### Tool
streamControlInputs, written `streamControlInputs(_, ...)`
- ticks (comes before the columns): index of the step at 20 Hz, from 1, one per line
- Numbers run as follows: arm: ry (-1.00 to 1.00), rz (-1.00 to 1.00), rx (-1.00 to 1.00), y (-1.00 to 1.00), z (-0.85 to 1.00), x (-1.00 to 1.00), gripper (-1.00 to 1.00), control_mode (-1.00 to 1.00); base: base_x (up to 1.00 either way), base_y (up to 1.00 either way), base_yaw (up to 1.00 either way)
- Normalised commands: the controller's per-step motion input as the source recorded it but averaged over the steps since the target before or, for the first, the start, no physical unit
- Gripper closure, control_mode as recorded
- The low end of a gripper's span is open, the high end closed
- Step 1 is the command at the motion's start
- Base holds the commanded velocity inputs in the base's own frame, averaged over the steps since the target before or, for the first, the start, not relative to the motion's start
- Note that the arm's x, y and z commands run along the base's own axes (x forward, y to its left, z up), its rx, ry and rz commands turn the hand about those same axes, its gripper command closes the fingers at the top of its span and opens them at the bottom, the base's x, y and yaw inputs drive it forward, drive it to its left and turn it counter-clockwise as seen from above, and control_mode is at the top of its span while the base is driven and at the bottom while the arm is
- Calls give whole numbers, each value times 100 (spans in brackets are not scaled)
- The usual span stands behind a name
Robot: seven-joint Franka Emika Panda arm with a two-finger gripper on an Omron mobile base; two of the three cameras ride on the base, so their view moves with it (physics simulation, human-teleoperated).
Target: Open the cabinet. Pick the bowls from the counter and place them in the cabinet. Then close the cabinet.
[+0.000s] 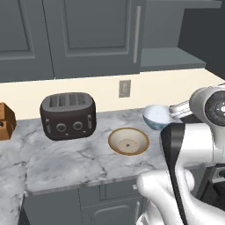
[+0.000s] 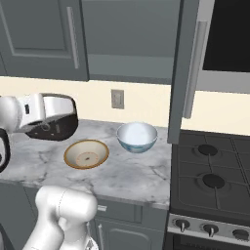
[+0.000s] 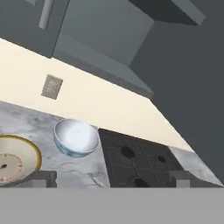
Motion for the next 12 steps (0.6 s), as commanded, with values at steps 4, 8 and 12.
streamControlInputs(4,-17,33,32,56,0,0,-100,-100,0,0,0)
streamControlInputs(8,-13,38,28,50,3,0,-100,-100,0,0,0)
streamControlInputs(12,-27,26,10,33,42,0,-100,-100,0,0,0)
